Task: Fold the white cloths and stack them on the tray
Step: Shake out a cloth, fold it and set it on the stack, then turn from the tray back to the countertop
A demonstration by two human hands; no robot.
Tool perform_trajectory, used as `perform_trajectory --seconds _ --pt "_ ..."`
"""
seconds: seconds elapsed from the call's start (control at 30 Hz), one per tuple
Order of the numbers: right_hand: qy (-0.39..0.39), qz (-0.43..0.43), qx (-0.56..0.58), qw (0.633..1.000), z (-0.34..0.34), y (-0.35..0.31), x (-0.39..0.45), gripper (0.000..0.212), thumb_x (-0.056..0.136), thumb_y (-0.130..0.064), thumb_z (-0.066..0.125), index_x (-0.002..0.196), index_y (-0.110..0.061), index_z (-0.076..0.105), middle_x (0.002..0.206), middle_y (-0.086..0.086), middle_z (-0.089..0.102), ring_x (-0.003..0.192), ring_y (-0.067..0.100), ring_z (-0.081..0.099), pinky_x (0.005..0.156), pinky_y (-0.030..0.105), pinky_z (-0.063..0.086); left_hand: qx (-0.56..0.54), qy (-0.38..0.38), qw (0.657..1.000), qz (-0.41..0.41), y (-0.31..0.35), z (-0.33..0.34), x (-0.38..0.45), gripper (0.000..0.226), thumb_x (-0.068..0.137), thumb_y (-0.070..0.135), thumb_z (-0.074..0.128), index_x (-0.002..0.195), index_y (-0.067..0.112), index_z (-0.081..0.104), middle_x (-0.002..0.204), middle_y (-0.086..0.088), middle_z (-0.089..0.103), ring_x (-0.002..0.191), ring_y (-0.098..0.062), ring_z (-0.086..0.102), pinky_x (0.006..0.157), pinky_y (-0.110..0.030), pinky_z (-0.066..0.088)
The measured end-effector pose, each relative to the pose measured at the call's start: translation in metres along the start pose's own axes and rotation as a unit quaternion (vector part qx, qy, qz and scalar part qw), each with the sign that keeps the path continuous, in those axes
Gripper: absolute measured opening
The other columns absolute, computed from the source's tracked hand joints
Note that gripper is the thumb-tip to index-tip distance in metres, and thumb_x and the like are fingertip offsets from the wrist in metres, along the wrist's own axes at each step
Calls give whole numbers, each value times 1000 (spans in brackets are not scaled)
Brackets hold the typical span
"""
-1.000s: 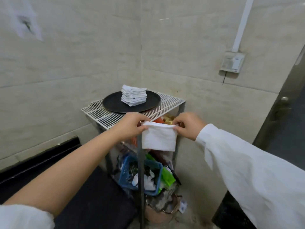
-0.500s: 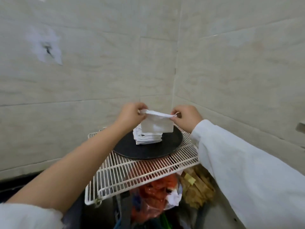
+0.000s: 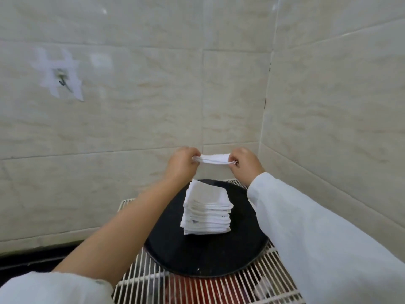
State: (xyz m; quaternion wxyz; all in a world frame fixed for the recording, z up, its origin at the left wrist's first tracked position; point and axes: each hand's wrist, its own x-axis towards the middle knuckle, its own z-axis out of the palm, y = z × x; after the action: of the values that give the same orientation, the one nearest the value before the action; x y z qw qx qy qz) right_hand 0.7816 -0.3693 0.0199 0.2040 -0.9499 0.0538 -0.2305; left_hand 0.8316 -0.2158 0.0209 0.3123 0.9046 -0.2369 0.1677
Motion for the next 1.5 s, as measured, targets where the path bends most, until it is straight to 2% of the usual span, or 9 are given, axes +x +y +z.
perform_trajectory --seconds 0.13,0.27,0.4,0.5,0.6,0.67,0.9,1.17,1.5 --pt "-110 -15 -32 993 30 14 -4 22 89 -2 47 102 6 63 116 21 59 104 30 55 80 30 36 35 -95 995 6 -27 11 -11 29 89 7 54 117 6 62 120 -12 63 106 -26 59 76 -20 37" --pt "-194 -32 -52 979 55 24 -23 21 88 -3 47 101 1 63 116 18 57 91 21 48 74 20 29 92 -188 978 26 -43 17 -36 32 90 14 56 121 8 60 120 -9 63 106 -23 59 81 -23 41" --pt "-154 -21 -29 987 49 24 -24 22 87 0 47 100 4 64 115 18 59 106 28 54 70 16 24 66 -142 987 26 -38 16 -39 31 92 18 55 121 8 60 116 -9 63 99 -22 59 74 -17 35" --pt "-114 -5 -14 993 41 29 -23 22 86 1 47 100 5 63 113 20 61 106 30 55 64 17 22 76 -108 990 51 -27 18 -35 32 92 18 54 122 8 58 115 -10 62 98 -22 58 69 -15 31" --pt "-162 -13 -40 986 42 31 -34 22 89 -4 48 103 2 63 117 17 58 109 28 54 79 24 34 164 -160 972 58 -22 26 -40 33 95 20 47 126 10 54 125 -8 57 110 -24 55 86 -26 41" --pt "-204 -24 -52 977 43 28 -44 25 90 -6 46 108 1 62 120 16 56 112 27 53 83 23 36 212 -180 960 39 -23 29 -48 33 96 23 42 125 11 54 127 -9 54 112 -27 54 88 -33 44" --pt "-182 -55 -59 980 18 7 -63 35 94 -15 45 127 -7 50 136 9 47 123 25 47 100 28 37 243 -120 963 -9 -23 9 -80 38 97 32 40 128 11 47 126 -10 52 112 -29 54 88 -35 45" --pt "-196 -222 -29 955 43 -118 -85 35 94 -14 43 127 -6 51 133 14 50 124 30 46 103 34 37 301 -69 929 -203 -85 -74 -161 37 96 23 39 129 7 46 132 -14 49 122 -31 45 97 -40 42" --pt "-244 -429 83 866 124 -385 -207 37 92 -14 45 128 -8 49 137 10 43 127 28 41 102 35 38 395 63 806 -437 -188 -298 -393 39 95 30 42 127 10 50 130 -11 51 123 -30 45 93 -39 44"
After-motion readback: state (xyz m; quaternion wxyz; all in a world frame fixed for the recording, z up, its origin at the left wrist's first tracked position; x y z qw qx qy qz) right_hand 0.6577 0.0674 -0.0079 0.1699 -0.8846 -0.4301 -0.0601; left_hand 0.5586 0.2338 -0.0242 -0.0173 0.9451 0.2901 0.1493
